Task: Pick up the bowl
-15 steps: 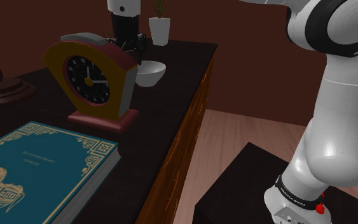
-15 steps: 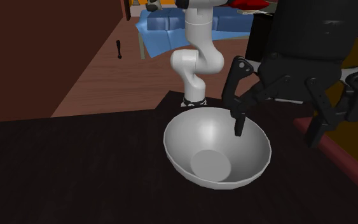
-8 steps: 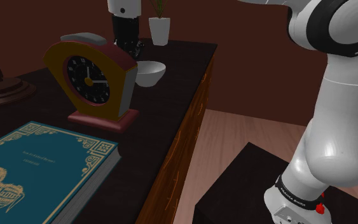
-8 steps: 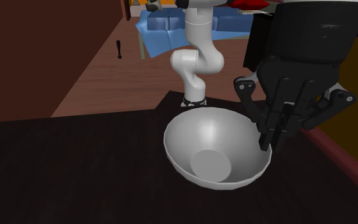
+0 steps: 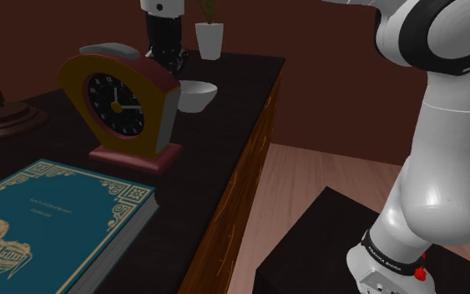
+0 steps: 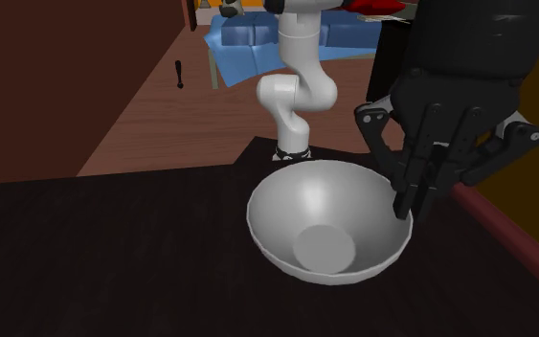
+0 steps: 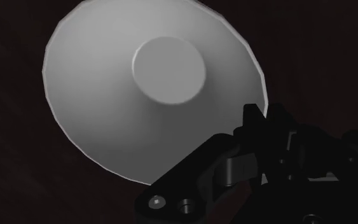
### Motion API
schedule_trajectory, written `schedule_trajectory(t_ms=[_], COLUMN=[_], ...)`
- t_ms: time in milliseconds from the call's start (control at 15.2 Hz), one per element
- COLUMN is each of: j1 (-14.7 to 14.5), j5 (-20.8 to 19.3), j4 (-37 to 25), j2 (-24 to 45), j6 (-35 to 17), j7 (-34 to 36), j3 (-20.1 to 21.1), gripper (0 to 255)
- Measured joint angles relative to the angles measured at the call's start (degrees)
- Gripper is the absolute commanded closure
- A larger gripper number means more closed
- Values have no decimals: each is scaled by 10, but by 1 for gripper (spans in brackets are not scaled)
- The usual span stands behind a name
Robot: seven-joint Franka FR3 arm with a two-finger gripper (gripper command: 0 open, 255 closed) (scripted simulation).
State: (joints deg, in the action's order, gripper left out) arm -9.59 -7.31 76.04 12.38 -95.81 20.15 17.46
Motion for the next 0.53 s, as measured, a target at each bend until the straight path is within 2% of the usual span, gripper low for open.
schedule_trajectory(t_ms=[528], j1=[-12], j5=[-11], j4=[-110], j2=[33], j6=[78], j7=[-1], j3=[2], gripper=[255])
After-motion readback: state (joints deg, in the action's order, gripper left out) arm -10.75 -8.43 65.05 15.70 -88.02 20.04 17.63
